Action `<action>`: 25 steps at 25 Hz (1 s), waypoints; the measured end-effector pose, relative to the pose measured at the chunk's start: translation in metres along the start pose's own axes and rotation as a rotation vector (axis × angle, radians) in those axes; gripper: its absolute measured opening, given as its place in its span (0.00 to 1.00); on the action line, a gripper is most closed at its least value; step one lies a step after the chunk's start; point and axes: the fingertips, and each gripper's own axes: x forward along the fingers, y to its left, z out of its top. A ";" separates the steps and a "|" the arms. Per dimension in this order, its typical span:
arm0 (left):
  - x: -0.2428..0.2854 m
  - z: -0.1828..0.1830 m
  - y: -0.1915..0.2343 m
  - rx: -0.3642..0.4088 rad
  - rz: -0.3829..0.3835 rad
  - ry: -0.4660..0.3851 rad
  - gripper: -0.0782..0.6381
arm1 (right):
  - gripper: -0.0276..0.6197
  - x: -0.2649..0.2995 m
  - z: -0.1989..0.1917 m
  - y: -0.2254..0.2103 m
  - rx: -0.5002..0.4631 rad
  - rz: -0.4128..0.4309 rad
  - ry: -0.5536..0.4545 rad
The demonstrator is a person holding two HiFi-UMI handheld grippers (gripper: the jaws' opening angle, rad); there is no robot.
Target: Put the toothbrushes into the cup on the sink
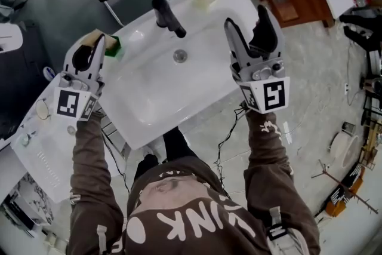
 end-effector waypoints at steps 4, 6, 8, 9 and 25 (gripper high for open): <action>0.003 -0.024 -0.001 -0.008 -0.010 0.022 0.19 | 0.52 -0.004 0.001 0.009 0.007 0.009 0.003; 0.004 -0.032 -0.002 -0.010 -0.013 0.027 0.19 | 0.52 -0.006 0.002 0.011 0.012 0.010 0.000; 0.006 -0.040 -0.002 -0.013 -0.015 0.033 0.19 | 0.52 -0.009 0.003 0.014 0.017 0.011 0.000; 0.006 -0.043 -0.002 -0.015 -0.015 0.033 0.19 | 0.52 -0.010 0.003 0.016 0.021 0.012 0.002; -0.072 0.060 -0.016 0.039 -0.026 -0.088 0.43 | 0.57 -0.041 0.045 0.066 0.083 0.005 0.011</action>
